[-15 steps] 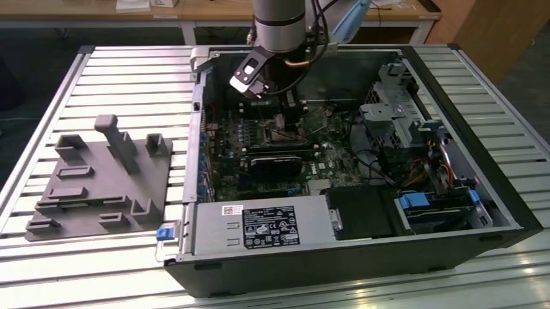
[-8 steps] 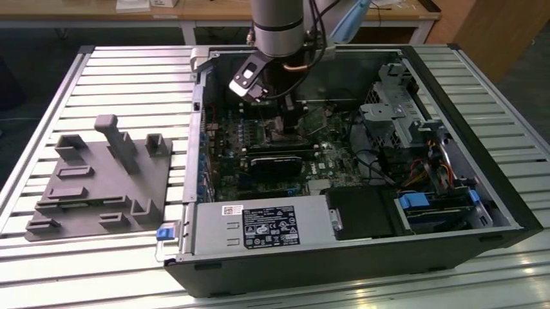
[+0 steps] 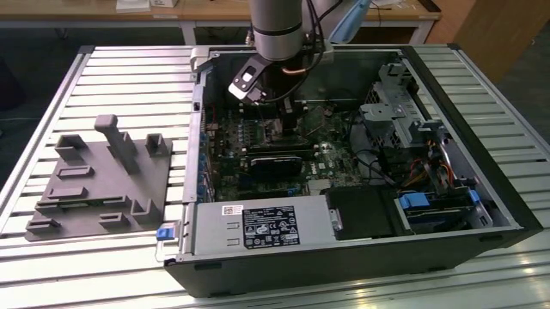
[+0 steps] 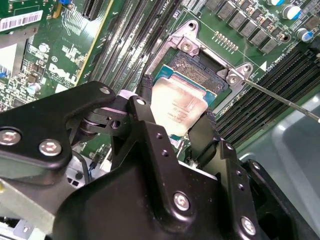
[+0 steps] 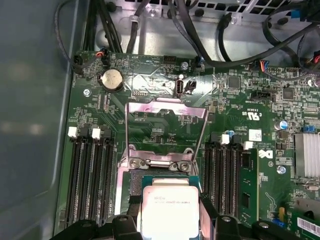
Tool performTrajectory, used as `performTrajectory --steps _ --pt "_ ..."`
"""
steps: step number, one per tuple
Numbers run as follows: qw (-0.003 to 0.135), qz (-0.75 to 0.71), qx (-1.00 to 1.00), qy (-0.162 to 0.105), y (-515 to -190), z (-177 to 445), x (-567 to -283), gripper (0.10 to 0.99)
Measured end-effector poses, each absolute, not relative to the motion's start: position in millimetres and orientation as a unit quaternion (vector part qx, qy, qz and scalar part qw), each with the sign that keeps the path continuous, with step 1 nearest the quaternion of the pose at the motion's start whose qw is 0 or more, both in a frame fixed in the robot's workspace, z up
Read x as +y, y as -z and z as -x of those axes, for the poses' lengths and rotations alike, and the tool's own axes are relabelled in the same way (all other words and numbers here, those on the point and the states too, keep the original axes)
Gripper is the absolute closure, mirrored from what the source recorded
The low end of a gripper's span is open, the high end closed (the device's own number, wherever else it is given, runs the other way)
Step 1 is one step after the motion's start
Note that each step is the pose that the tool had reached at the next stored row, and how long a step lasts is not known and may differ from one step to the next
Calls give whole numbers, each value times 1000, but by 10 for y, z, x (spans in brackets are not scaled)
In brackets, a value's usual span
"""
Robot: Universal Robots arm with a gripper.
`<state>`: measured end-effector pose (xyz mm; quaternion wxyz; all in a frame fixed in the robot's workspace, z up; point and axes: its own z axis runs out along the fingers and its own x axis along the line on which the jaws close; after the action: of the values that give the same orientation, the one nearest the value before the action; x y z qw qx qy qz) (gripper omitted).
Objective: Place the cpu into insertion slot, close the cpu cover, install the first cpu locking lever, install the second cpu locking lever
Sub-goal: 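Place the cpu into insertion slot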
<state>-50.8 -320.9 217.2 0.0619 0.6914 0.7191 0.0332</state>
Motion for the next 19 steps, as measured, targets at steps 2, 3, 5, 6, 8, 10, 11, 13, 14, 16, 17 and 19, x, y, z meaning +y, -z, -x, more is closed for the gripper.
performTrajectory --steps 2,3,5,6,8,10,11,13,14,16,17,19 --pt "62 -692 718 -33 -2161 508 -3206 545" --pt "62 -693 718 -33 -2155 508 -3205 545" --pt "62 -694 716 -33 -2142 509 -3202 545" --pt "62 -694 716 -33 -2136 509 -3199 545" --pt "62 -695 716 -33 -2128 512 -3192 545" --pt "62 -695 716 -33 -2120 517 -3183 545" --pt "62 -695 716 -33 -2115 518 -3180 545" --pt "62 -695 716 -33 -2100 518 -3178 545" --pt "62 -695 715 -33 -2092 518 -3177 545" --pt "62 -696 715 -33 -2075 519 -3174 545" --pt "62 -696 714 -33 -2066 519 -3173 545" --pt "62 -697 714 -33 -2051 521 -3169 545"
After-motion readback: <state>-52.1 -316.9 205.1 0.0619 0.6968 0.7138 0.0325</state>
